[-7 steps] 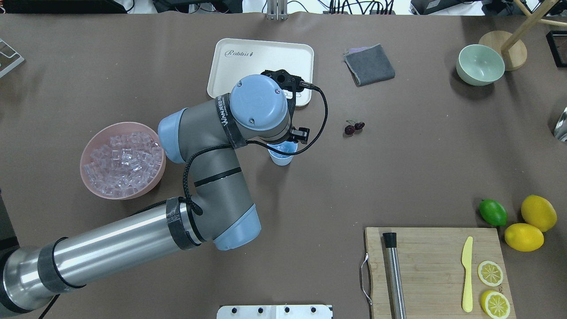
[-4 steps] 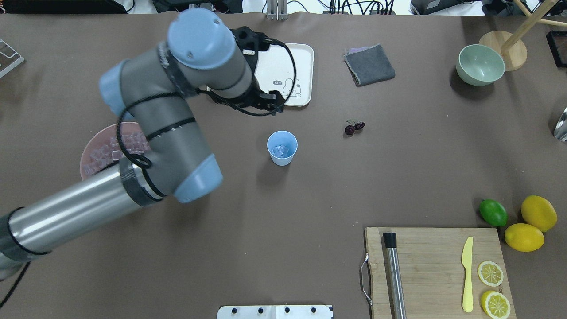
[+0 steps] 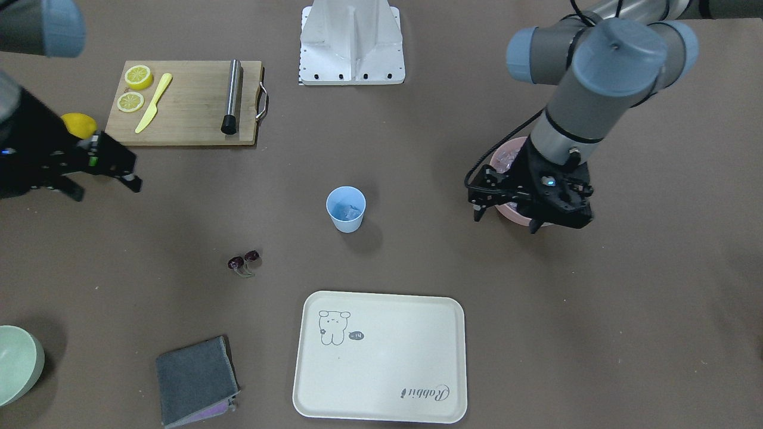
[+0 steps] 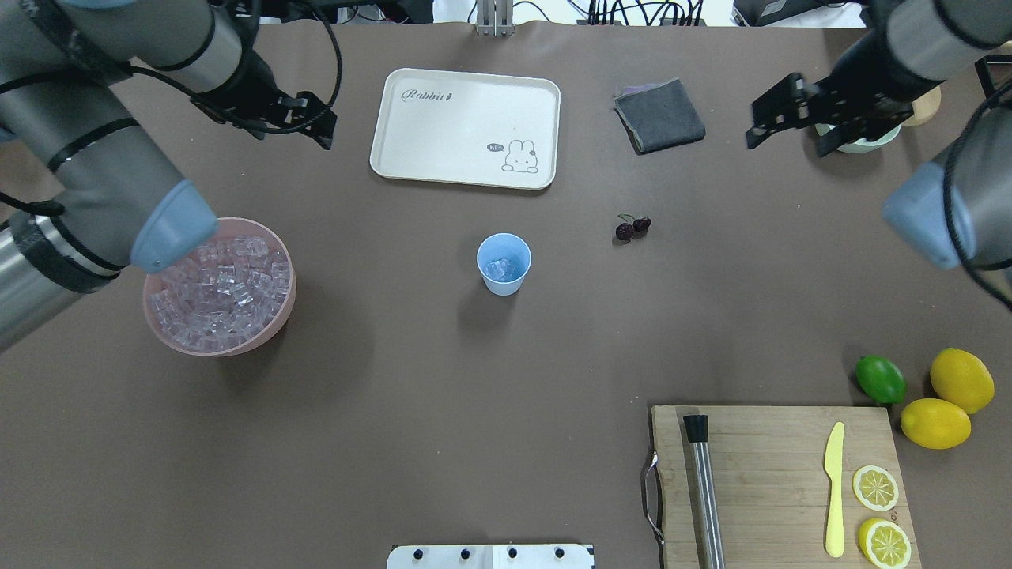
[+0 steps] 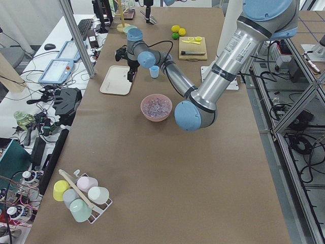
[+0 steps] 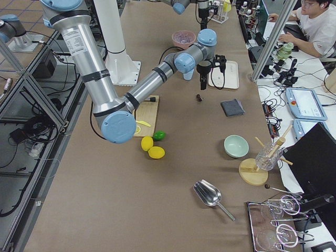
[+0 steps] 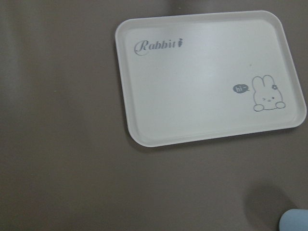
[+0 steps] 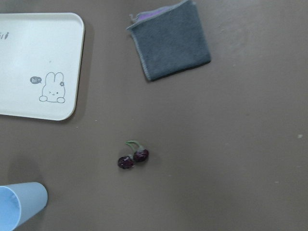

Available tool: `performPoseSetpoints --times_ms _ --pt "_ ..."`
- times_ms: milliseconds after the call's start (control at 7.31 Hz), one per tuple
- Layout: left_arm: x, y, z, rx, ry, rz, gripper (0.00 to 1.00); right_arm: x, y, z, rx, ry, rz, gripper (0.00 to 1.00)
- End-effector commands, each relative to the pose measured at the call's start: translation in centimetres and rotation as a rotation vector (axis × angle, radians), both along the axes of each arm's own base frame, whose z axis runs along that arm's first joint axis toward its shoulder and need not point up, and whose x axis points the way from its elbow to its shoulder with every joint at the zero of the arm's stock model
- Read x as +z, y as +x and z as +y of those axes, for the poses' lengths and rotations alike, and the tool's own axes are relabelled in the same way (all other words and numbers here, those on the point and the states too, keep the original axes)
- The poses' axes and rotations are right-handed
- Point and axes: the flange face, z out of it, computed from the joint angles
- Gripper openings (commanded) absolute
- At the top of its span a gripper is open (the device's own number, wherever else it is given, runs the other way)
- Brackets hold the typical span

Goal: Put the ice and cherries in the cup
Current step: 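Withdraw the left gripper from the cup while the right gripper reaches toward the cherries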

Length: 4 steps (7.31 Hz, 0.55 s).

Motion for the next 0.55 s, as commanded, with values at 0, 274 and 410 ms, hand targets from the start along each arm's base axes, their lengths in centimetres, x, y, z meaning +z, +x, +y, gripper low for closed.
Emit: performPoseSetpoints --times_ms 0,274,410 --pt "2.7 -4.4 -0.4 -0.011 0.017 -0.021 0.97 0.0 -11.0 2.1 0.052 0.029 -0.003 0.99" --pt "2.6 -5.1 -0.6 -0.022 0.019 -0.02 0.97 4.0 -15.6 0.0 0.077 0.05 0.069 0.99" --pt "2.2 -4.9 -0.6 -0.02 0.023 -0.016 0.97 4.8 -18.8 -1.0 0.089 0.077 0.093 0.99"
